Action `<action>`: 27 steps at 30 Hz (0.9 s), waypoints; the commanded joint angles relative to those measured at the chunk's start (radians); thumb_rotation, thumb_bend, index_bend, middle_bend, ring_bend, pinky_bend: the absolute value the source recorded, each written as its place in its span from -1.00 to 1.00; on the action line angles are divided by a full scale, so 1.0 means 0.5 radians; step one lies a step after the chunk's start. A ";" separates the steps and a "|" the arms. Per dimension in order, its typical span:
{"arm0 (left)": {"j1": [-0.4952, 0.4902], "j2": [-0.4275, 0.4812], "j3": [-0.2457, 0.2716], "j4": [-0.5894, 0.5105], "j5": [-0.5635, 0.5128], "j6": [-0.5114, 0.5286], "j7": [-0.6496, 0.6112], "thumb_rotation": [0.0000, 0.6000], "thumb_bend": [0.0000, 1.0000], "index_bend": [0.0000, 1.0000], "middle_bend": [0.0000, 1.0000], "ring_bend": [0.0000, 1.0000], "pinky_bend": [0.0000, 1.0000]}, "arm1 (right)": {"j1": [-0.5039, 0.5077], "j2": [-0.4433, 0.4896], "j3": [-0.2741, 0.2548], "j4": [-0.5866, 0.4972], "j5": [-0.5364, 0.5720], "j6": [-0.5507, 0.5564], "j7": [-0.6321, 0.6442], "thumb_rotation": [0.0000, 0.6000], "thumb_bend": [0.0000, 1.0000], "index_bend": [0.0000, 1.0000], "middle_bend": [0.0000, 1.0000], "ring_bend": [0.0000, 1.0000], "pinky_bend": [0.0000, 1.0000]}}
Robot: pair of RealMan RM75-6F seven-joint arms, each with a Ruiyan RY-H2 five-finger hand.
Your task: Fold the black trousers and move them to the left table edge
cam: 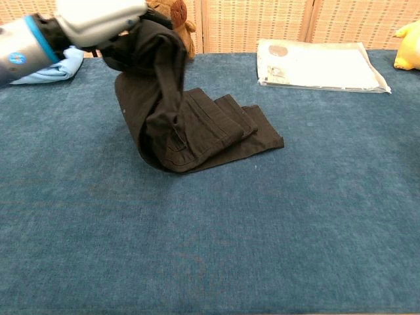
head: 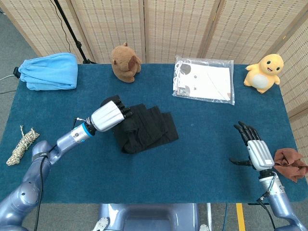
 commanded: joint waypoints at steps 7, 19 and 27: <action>-0.231 -0.229 -0.057 0.080 -0.058 -0.357 0.156 1.00 0.01 0.64 0.27 0.43 0.26 | 0.000 0.004 0.004 0.006 0.008 -0.007 0.019 1.00 -1.00 -1.00 -1.00 -1.00 -1.00; -0.312 -0.429 -0.156 0.159 -0.187 -0.659 0.470 1.00 -0.67 -0.35 -0.78 -0.34 0.10 | -0.004 0.018 0.014 0.031 0.037 -0.024 0.080 1.00 -1.00 -1.00 -1.00 -1.00 -1.00; -0.331 -0.386 -0.261 0.058 -0.287 -0.526 0.289 1.00 -1.00 -1.00 -1.00 -0.96 -0.26 | -0.005 0.019 0.007 0.027 0.022 -0.020 0.078 1.00 -1.00 -1.00 -1.00 -1.00 -1.00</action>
